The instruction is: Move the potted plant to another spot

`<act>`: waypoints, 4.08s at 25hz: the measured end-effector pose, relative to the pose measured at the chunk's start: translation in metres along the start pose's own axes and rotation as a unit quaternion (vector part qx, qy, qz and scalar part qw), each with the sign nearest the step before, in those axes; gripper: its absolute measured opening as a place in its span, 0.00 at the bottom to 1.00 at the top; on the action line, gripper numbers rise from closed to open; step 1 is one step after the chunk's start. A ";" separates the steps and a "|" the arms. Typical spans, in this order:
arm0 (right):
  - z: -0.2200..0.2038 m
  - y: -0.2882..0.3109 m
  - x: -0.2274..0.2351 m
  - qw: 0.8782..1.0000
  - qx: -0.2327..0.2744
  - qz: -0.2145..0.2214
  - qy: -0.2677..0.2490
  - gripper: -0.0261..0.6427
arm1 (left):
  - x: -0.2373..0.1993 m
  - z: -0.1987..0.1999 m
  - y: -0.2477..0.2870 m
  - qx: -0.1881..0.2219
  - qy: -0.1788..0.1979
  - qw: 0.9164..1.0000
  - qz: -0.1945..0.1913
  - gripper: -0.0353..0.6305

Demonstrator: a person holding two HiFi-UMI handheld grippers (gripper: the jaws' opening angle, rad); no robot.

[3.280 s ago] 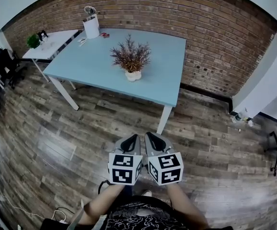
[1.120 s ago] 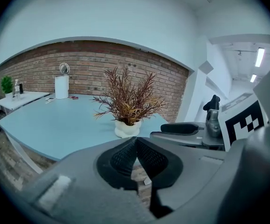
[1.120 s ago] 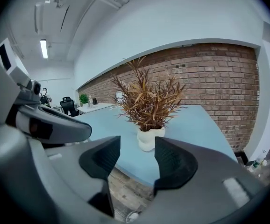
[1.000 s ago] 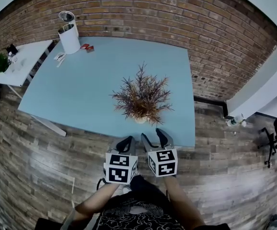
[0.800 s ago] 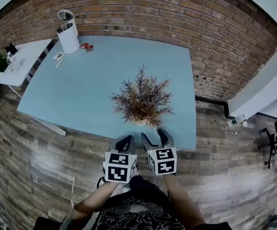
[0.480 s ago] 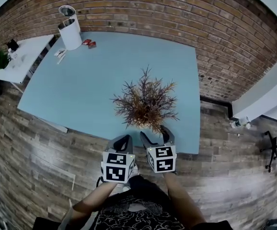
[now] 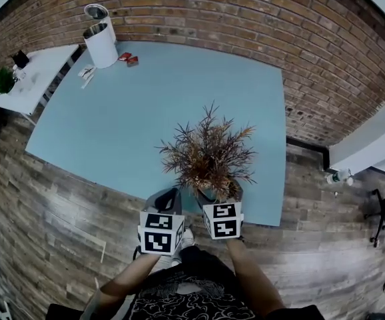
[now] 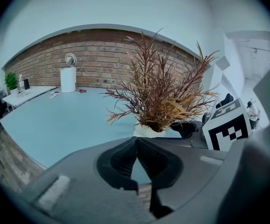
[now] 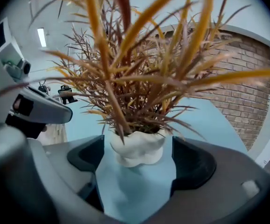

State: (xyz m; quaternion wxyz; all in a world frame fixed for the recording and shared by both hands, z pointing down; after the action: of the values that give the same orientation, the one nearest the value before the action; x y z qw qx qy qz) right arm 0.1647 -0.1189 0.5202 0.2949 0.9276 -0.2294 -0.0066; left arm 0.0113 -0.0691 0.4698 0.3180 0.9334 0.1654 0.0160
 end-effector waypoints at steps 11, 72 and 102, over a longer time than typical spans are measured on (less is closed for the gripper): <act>0.006 0.014 0.001 1.000 -0.011 -0.001 -0.004 0.68 | -0.014 0.005 0.015 -0.011 -0.008 1.000 0.022 0.04; 0.048 0.102 -0.124 0.998 -0.025 -0.050 0.017 0.67 | -0.194 0.017 0.002 -0.003 0.019 0.999 -0.032 0.04; 0.077 0.170 -0.235 0.998 -0.038 -0.044 0.009 0.67 | -0.329 0.008 -0.039 0.006 -0.005 1.000 -0.008 0.04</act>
State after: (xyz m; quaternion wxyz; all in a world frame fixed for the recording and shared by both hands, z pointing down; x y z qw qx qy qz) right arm -0.1285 -0.1824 0.5217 0.3309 0.9250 -0.1858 -0.0201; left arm -0.3103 -0.1499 0.4652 0.3132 0.9341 0.1712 0.0077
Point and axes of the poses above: the fingertips, and each gripper's own axes: y forward along the fingers, x to its right, z out of its top, the point moved 8 cm from there along -y, backward along the fingers, and after that the axes turned 7 degrees about y, right-handed, at the moved point
